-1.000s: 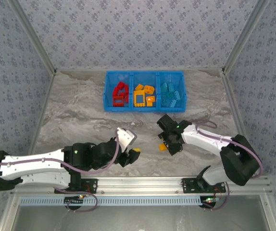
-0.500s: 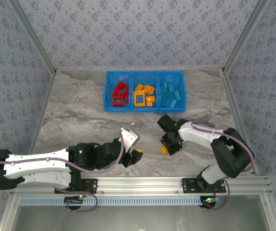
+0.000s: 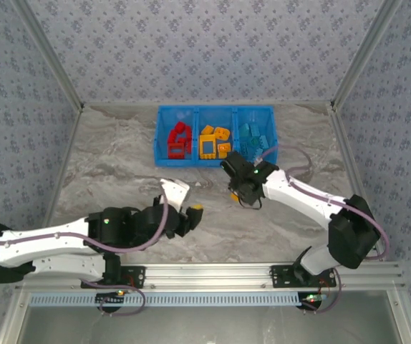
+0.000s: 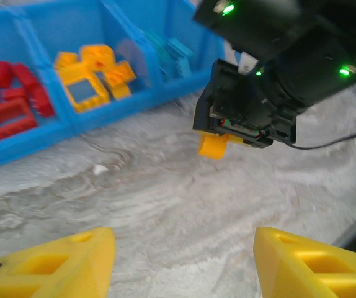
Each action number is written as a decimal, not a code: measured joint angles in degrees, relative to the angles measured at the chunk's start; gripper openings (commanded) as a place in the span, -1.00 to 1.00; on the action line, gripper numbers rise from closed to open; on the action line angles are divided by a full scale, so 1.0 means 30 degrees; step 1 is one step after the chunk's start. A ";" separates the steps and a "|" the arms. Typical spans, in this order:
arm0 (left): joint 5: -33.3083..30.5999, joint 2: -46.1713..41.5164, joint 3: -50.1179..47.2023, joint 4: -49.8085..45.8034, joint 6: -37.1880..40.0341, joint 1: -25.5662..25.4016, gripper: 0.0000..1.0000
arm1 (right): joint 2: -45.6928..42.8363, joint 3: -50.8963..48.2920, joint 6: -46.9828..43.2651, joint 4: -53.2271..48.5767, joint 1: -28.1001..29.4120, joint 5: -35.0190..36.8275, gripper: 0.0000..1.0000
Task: Sort the legos into containers by color
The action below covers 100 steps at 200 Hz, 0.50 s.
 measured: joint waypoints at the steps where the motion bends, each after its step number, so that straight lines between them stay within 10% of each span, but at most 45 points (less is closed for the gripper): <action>1: -0.0051 -0.0029 0.0036 -0.0036 -0.0036 0.0000 0.23 | 0.0015 0.0248 -0.0131 -0.0022 0.0066 0.0160 -0.54; 52: -0.0991 -0.0903 0.1494 -0.0823 -0.0430 0.2499 0.35 | 0.3643 0.6266 -0.8524 0.1464 -0.0525 0.2171 -0.63; 100: 0.4102 0.0940 0.2280 -0.0328 -0.0816 0.9537 0.35 | 0.9989 1.2495 -1.4600 0.1829 -0.1778 0.2200 -0.64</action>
